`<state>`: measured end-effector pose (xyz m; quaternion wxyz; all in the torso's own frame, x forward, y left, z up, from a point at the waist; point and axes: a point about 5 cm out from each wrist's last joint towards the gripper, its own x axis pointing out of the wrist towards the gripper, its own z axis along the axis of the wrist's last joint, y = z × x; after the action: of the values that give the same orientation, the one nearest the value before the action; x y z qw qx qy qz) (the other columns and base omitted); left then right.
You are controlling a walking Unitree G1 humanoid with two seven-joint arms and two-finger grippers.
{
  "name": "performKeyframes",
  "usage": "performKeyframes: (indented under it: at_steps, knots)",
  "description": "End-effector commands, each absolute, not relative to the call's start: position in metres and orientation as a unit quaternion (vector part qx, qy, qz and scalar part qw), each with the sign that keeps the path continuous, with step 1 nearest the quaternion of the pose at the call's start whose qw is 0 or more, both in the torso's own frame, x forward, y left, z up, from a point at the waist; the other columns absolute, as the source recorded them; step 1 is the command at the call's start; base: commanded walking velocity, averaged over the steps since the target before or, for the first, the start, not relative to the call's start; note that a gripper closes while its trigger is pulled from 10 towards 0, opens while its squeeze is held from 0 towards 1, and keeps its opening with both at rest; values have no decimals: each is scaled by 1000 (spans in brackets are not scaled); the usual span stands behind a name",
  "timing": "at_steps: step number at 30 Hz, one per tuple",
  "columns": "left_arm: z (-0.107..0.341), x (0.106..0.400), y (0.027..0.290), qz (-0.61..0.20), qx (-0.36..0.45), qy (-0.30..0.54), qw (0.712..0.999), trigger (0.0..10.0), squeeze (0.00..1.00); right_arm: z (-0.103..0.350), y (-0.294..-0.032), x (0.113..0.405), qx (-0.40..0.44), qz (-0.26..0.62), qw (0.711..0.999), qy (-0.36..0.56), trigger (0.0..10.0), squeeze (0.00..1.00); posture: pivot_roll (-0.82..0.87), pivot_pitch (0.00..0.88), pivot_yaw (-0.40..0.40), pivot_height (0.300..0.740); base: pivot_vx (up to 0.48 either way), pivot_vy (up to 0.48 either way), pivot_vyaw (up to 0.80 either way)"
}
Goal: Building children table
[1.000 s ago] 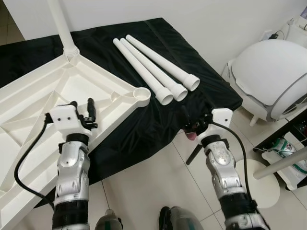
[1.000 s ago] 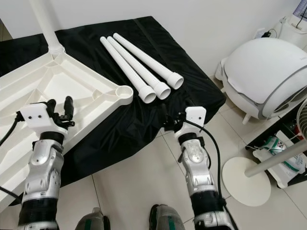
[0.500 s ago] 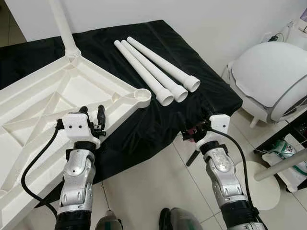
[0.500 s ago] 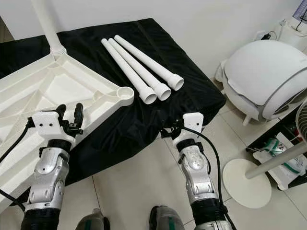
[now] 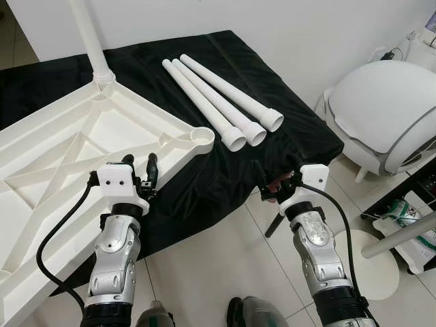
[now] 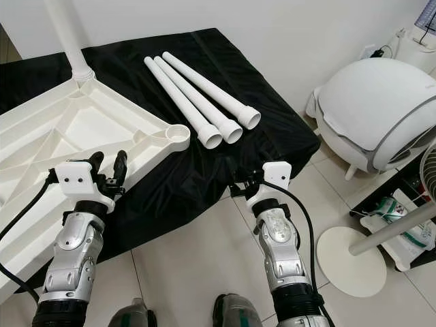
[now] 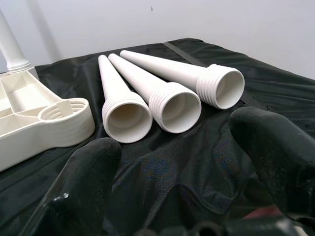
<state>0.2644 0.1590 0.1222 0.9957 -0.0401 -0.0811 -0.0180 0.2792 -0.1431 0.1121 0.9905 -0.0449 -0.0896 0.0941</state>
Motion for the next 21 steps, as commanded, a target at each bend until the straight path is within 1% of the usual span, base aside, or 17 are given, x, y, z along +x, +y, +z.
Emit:
performKeyframes:
  at_steps: [1, 11, 21]
  knots:
    - [120, 261, 155, -43, -36, -75, 996, 10000, 0, 113, -149, 280, -30, 94, 991, -87, 10000, 0, -17, 0, 2, 740, 0, 0, 0]
    - [121, 261, 154, -44, -38, -74, 996, 10000, 0, 114, -152, 282, -36, 97, 991, -87, 10000, 0, -25, 0, -10, 740, 0, 0, 0]
    - [120, 260, 152, -47, -39, -70, 996, 10000, 0, 119, -155, 285, -40, 97, 990, -91, 10000, 0, -40, 2, -3, 740, 0, 0, 0]
